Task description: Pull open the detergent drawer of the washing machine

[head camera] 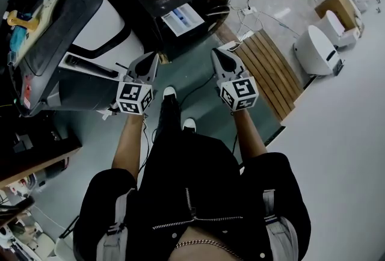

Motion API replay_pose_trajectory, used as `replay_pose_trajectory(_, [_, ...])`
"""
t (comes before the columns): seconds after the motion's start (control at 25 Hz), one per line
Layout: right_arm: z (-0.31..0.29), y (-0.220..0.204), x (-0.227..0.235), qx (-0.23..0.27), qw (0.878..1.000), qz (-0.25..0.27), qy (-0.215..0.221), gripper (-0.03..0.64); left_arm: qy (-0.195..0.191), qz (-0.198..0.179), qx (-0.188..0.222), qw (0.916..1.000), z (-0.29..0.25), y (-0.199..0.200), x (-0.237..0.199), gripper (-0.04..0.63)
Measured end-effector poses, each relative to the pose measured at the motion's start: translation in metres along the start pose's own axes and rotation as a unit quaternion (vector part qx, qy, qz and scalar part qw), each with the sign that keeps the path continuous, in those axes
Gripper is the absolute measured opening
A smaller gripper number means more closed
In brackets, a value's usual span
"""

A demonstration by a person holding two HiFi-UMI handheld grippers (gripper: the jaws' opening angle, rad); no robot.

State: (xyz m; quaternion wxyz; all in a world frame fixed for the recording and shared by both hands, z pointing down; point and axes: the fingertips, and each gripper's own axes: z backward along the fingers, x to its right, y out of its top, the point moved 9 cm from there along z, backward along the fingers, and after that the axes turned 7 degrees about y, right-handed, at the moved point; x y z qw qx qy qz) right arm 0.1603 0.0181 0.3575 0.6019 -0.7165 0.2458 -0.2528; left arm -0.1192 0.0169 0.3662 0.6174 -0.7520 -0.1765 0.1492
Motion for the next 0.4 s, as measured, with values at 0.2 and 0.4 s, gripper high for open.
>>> replay_pose_trajectory(0.2, [0.0032,-0.0008,-0.0037,0.003,1.000,0.003,-0.003,0.003,-0.001,0.000,0.002,1.0000,0.0037,0.0000,0.0030,0.021])
replay_pose_trajectory(0.4, [0.0039,-0.0024,-0.0049,0.002,1.000,-0.001,-0.003,0.003,-0.003,0.001,0.002,1.0000,0.0042,-0.0003,0.0042,0.021])
